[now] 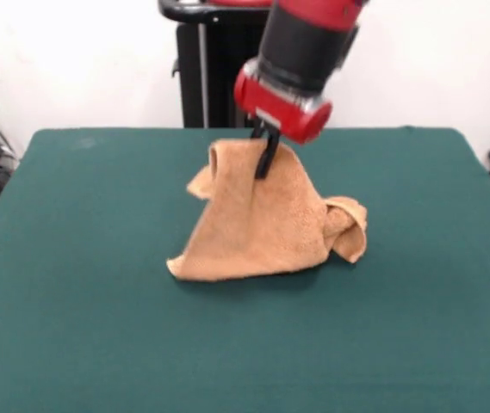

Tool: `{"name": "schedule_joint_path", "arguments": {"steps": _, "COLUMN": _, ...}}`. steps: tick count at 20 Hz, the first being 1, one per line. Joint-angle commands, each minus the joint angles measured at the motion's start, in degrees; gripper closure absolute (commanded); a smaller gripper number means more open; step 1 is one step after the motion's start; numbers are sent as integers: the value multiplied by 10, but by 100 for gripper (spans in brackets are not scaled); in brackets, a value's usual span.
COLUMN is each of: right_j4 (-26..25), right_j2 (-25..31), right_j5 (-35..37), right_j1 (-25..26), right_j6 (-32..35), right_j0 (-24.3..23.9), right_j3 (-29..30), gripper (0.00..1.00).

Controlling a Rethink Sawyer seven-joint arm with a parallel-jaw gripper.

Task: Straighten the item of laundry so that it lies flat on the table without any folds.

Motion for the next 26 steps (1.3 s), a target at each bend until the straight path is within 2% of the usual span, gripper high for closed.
{"name": "schedule_joint_path", "arguments": {"steps": 1, "right_j4": 28, "right_j2": 150, "right_j5": -153, "right_j1": 135, "right_j6": 112, "right_j0": -48, "right_j3": 72, "gripper": 100}}
{"name": "schedule_joint_path", "arguments": {"steps": 8, "right_j4": 41, "right_j2": 177, "right_j5": -246, "right_j1": 199, "right_j6": 134, "right_j0": -52, "right_j3": 30, "gripper": 100}}
{"name": "schedule_joint_path", "arguments": {"steps": 16, "right_j4": 41, "right_j2": 268, "right_j5": -253, "right_j1": 195, "right_j6": 110, "right_j0": -110, "right_j3": 11, "gripper": 100}}
{"name": "schedule_joint_path", "arguments": {"steps": 17, "right_j4": 42, "right_j2": 264, "right_j5": -267, "right_j1": 197, "right_j6": 116, "right_j0": -105, "right_j3": 5, "gripper": 100}}
{"name": "schedule_joint_path", "arguments": {"steps": 19, "right_j4": 84, "right_j2": 174, "right_j5": -316, "right_j1": 214, "right_j6": 150, "right_j0": -26, "right_j3": -23, "gripper": 100}}
{"name": "schedule_joint_path", "arguments": {"steps": 22, "right_j4": 113, "right_j2": 139, "right_j5": -393, "right_j1": 236, "right_j6": 164, "right_j0": 5, "right_j3": -38, "gripper": 100}}
{"name": "schedule_joint_path", "arguments": {"steps": 23, "right_j4": 139, "right_j2": 114, "right_j5": -409, "right_j1": 250, "right_j6": 164, "right_j0": 29, "right_j3": -48, "gripper": 100}}
{"name": "schedule_joint_path", "arguments": {"steps": 26, "right_j4": 161, "right_j2": 116, "right_j5": -469, "right_j1": 269, "right_j6": 163, "right_j0": 39, "right_j3": -63, "gripper": 100}}
